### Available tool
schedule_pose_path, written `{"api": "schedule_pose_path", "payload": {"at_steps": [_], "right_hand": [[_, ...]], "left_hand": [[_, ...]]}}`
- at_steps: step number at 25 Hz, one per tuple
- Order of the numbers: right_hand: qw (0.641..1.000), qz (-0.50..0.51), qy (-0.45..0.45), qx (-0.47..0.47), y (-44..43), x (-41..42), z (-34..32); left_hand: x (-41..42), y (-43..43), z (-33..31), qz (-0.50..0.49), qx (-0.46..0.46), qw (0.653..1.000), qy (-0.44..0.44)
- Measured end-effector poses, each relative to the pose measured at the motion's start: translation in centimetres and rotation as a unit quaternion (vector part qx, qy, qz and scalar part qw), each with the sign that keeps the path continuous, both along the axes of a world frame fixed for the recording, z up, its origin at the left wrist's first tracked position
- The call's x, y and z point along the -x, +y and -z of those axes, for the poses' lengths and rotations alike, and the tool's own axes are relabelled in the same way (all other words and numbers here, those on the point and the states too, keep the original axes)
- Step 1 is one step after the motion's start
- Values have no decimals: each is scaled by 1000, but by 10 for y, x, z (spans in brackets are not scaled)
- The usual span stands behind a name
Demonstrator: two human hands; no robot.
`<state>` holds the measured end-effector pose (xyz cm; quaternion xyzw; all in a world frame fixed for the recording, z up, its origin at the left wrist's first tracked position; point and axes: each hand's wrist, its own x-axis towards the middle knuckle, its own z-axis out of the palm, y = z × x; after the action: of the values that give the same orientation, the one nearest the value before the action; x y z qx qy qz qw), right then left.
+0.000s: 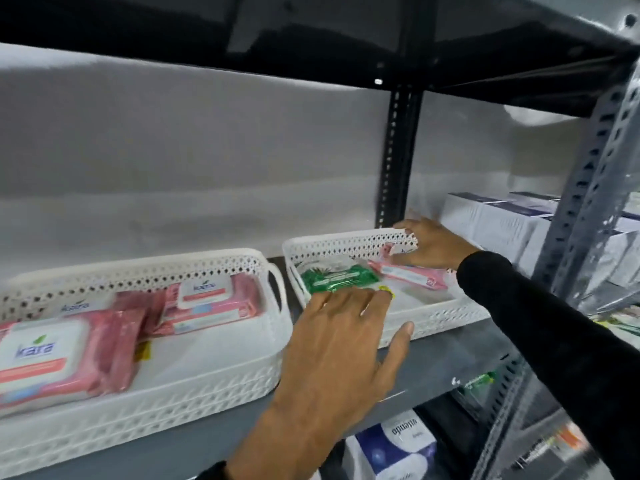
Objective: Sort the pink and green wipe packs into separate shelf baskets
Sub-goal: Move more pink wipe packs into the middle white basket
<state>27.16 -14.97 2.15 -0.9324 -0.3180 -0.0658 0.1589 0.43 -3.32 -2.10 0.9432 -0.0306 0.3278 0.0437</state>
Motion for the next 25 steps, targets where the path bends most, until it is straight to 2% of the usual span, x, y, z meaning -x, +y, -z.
{"api": "schedule_pose_path", "payload": {"at_steps": [3,5,9,11,15,17,21,25], "right_hand": [[993,18,36,113,-10,-27,12],[989,27,36,141,-7,-37,19],[992,42,44,115,1,-38,20],[994,63,22,87,-1,-26,13],[994,42,-14,-104,16,24,-21],[987,5,-38,-154,38,60,-40],[979,-100,-60,-167,105,139,-58],[975,-186,-56,-110,166,194,-44]], "left_hand": [[-24,-12,6,-12,-60,997,56],[-30,-13,8,-37,-86,989,111],[-26,-12,6,-60,-76,989,114],[-16,-11,4,-33,-65,995,75],[34,6,-11,32,2,999,-35],[60,26,-17,10,15,998,-65],[103,70,-21,-73,27,994,-72],[134,102,-2,-108,24,992,-64]]}}
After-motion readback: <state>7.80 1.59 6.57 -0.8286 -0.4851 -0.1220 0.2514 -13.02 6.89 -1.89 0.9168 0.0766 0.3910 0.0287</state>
